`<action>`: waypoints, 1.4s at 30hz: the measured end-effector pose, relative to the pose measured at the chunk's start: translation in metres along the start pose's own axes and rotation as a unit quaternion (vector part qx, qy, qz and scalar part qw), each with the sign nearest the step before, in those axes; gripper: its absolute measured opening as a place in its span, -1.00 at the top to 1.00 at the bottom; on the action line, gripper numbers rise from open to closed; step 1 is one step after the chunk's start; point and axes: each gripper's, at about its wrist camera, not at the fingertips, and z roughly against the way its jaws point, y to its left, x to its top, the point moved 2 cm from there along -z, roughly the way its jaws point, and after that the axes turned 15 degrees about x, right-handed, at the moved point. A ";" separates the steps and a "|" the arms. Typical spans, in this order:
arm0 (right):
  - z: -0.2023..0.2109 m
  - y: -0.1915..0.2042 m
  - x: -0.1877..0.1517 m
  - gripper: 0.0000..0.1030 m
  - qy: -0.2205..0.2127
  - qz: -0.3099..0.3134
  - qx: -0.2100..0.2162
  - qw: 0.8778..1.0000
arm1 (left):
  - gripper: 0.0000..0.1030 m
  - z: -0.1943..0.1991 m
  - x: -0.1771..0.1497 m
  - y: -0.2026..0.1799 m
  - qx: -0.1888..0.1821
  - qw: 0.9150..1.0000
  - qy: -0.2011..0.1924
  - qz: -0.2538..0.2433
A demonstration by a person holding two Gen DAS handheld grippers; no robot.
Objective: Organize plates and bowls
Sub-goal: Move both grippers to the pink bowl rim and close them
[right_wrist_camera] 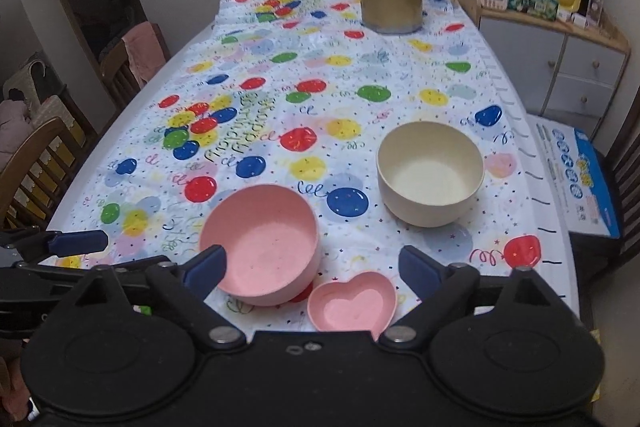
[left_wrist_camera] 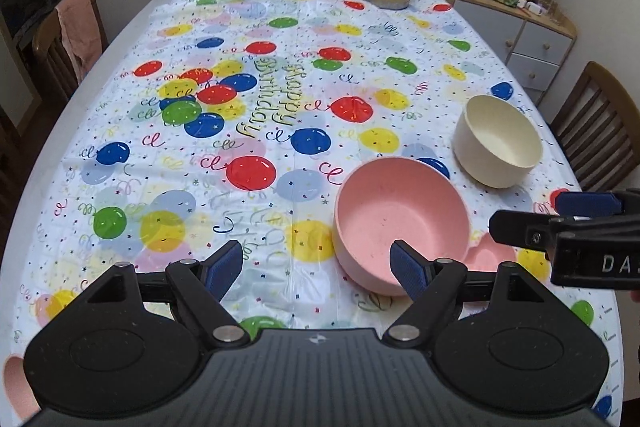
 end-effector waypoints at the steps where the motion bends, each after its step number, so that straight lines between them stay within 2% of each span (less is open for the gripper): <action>1: -0.005 -0.004 0.001 -0.70 0.006 -0.003 0.001 1.000 | -0.56 -0.006 0.002 -0.001 0.003 1.000 0.004 0.003; 13: -0.056 -0.025 0.005 -0.46 0.046 -0.019 -0.003 0.999 | -0.56 -0.049 0.012 -0.013 0.007 0.999 0.035 0.017; 16: -0.064 -0.027 0.006 -0.31 0.052 -0.024 0.001 0.998 | -0.56 -0.054 0.013 -0.014 0.004 0.999 0.041 0.024; 20: -0.070 -0.029 0.007 0.05 0.054 -0.031 0.003 0.998 | -0.55 -0.055 0.013 -0.018 -0.002 0.999 0.036 0.025; 23: -0.072 -0.031 0.010 0.16 0.049 -0.040 0.005 0.998 | -0.30 -0.054 0.014 -0.019 -0.010 0.999 0.037 0.031; 25: -0.073 -0.032 0.011 0.29 0.048 -0.045 0.007 0.998 | -0.21 -0.055 0.014 -0.020 -0.015 0.998 0.043 0.036; 27: -0.074 -0.032 0.011 0.41 0.050 -0.045 0.012 0.998 | 0.03 -0.055 0.013 -0.021 -0.018 0.998 0.045 0.039; 33: -0.075 -0.027 0.010 0.72 0.052 -0.041 0.016 0.998 | 0.60 -0.056 0.011 -0.026 -0.030 0.997 0.056 0.033; 36: -0.076 -0.024 0.009 0.87 0.054 -0.038 0.010 0.998 | 0.70 -0.054 0.011 -0.028 -0.025 0.998 0.054 0.029; 42: -0.074 -0.021 0.008 0.94 0.053 -0.032 -0.010 0.998 | 0.76 -0.048 0.008 -0.024 -0.025 0.998 0.057 0.031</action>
